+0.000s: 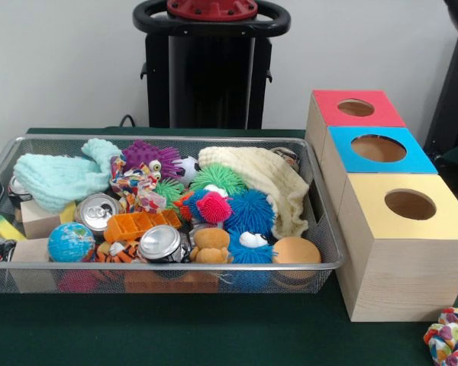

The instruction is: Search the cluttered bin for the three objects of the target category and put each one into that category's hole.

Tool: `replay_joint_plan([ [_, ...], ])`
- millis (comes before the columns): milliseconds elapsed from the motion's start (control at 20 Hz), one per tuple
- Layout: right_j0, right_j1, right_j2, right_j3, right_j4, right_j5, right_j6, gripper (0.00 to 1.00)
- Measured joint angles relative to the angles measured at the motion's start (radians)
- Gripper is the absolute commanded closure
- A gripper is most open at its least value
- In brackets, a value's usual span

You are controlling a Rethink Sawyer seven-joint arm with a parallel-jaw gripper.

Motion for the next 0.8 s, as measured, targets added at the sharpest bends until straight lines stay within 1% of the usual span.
replay_joint_plan([
  [600,0.000,0.033,0.000,0.000,-0.005,-0.100,0.001,0.00],
  [800,0.000,0.039,0.000,0.000,-0.020,-0.121,0.001,0.00],
])
